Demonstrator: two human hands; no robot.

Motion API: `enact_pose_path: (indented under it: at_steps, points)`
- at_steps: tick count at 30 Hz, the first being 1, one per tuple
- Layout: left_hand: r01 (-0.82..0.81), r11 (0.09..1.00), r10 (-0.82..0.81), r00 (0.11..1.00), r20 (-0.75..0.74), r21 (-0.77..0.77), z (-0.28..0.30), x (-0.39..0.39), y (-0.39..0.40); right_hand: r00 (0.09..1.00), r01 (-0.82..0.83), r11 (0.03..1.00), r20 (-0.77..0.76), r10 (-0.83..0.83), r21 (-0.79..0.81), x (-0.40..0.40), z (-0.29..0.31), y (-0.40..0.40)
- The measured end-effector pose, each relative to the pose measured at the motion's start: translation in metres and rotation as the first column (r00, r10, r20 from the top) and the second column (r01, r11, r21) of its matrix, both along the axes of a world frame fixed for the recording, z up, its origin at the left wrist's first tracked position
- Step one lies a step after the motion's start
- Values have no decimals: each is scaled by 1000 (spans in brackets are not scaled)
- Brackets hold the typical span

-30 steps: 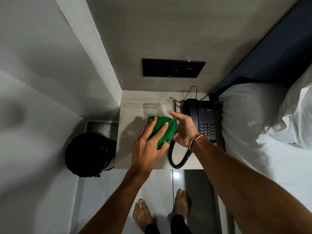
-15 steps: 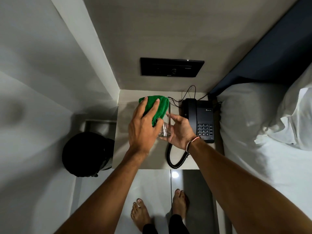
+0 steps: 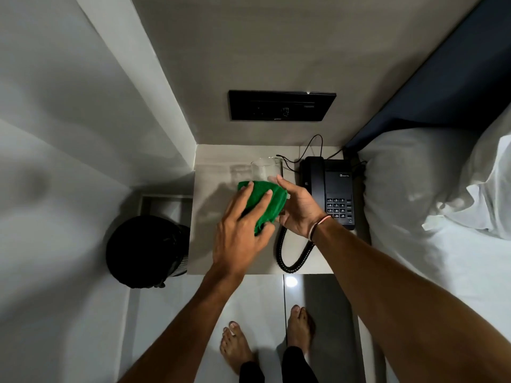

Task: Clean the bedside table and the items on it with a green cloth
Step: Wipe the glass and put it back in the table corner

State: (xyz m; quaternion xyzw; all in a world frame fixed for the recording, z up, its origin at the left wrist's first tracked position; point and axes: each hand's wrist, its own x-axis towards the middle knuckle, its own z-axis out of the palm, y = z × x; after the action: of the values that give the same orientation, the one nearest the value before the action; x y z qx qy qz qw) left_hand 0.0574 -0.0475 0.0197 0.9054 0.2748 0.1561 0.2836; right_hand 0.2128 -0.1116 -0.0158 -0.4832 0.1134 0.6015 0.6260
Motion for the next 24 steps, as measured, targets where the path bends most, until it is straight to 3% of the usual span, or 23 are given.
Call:
enact_pose_path:
  at_steps: [4, 12, 18, 24]
  points:
    - [41, 999, -41, 999, -22, 8, -1, -11, -1, 1000, -25, 1000, -18, 26, 9, 3, 5, 4]
    - [-114, 993, 114, 993, -4, 1, 13, 12, 26, 999, -38, 998, 13, 37, 55, -9, -6, 3]
    - [-136, 991, 136, 990, -41, -9, 7, 25, 35, 982, 49, 997, -184, -37, 65, -20, -8, 5]
    - [-48, 999, 47, 997, -63, -14, -2, 11, 18, 967, 122, 991, -230, -107, 53, -23, -8, 9]
